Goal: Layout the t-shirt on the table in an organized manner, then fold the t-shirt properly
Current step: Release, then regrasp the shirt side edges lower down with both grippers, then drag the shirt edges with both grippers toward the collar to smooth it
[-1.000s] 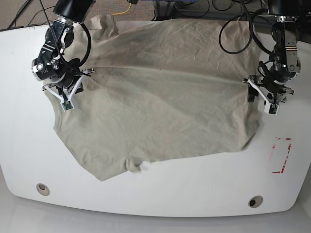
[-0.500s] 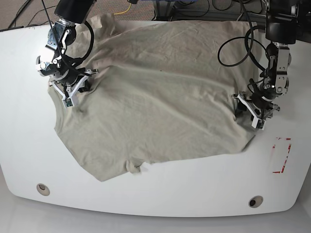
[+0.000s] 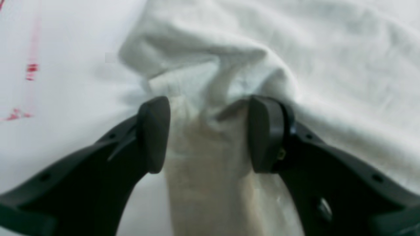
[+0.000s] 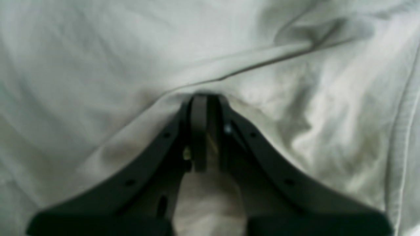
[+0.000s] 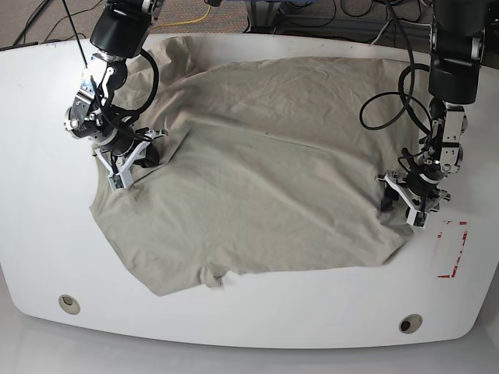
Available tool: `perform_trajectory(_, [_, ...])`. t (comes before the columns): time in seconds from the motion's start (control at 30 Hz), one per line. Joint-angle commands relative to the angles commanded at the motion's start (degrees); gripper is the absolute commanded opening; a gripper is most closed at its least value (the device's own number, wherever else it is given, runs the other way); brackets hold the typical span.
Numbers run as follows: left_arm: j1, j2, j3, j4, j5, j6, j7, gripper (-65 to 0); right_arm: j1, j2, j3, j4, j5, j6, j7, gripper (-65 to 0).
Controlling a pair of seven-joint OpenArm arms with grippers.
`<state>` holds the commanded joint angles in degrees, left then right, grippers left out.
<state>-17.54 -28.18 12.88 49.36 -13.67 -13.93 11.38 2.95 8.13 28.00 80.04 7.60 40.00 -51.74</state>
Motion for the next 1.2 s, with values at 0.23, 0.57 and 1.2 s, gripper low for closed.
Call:
perform_trajectory(0.23, [-0.6,-2.0,-0.2,1.2,-0.1,-4.0,-0.1,-29.6,-3.6,0.5,0.0,5.8,0.1,0.00,0.0,-60.1])
perform_trajectory(0.57, [1.7,-4.0,-0.4,12.6,-0.3,-5.7,0.4,-29.6,-4.4,0.4,-0.3,14.8,0.4,0.00,-3.8,-57.4])
perform_trajectory(1.2, [29.7,0.6,-21.2,55.9,-5.6,-7.7,22.1,-29.6,-12.2,-1.6,9.1,30.1,2.9,0.00,-12.8,-28.7])
